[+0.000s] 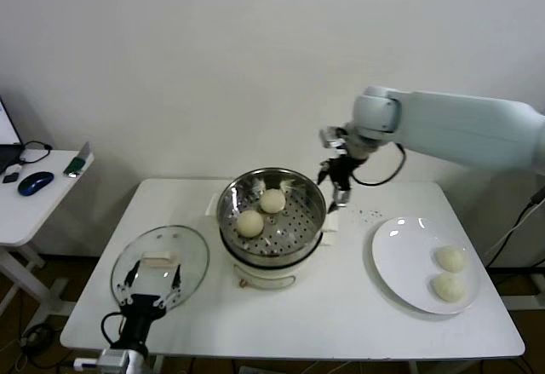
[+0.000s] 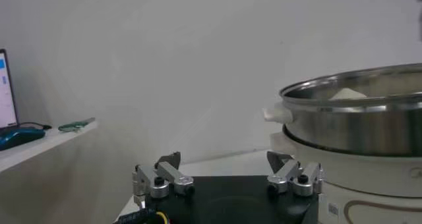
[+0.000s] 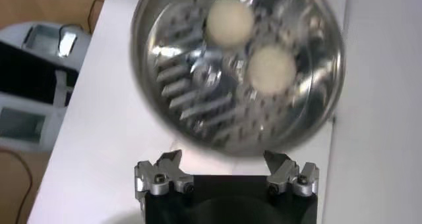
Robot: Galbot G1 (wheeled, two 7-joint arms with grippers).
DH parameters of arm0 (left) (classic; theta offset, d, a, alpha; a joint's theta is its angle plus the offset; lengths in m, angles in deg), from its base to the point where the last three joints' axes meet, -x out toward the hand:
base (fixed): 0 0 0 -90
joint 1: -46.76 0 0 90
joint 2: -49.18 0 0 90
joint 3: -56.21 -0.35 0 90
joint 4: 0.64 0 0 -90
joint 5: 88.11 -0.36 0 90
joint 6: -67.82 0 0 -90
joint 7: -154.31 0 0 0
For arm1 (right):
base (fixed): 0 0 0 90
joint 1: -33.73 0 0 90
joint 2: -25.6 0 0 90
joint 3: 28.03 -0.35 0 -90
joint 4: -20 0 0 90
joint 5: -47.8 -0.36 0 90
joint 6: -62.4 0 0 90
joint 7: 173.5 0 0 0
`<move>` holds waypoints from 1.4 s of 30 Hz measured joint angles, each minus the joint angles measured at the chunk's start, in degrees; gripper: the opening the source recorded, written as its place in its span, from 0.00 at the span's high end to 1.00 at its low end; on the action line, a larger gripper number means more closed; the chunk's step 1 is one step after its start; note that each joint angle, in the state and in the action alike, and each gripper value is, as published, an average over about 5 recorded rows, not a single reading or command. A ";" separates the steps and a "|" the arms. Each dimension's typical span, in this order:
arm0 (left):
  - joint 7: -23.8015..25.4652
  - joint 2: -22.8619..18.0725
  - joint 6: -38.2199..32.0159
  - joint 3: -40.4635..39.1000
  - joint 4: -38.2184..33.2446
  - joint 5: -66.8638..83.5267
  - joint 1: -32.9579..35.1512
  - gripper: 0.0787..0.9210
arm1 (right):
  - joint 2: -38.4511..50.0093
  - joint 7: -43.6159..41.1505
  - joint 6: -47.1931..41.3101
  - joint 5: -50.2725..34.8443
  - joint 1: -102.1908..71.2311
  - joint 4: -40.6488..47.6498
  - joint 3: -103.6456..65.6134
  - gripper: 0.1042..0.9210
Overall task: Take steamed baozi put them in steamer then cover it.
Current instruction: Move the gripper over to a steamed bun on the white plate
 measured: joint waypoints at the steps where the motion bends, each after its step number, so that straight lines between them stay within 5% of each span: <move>1: -0.05 -0.02 0.05 0.02 -0.02 0.01 0.03 0.12 | 1.87 -0.21 0.21 1.42 -0.78 -0.45 -0.61 0.12; 16: -0.59 -1.21 0.55 0.55 -0.31 -0.85 1.24 0.12 | 19.36 -3.05 4.23 22.63 -26.08 0.36 -20.76 0.12; 42: 0.01 -1.96 0.71 0.31 1.43 -3.03 1.01 0.12 | 19.88 -3.85 6.82 35.78 -46.94 9.39 -36.53 0.13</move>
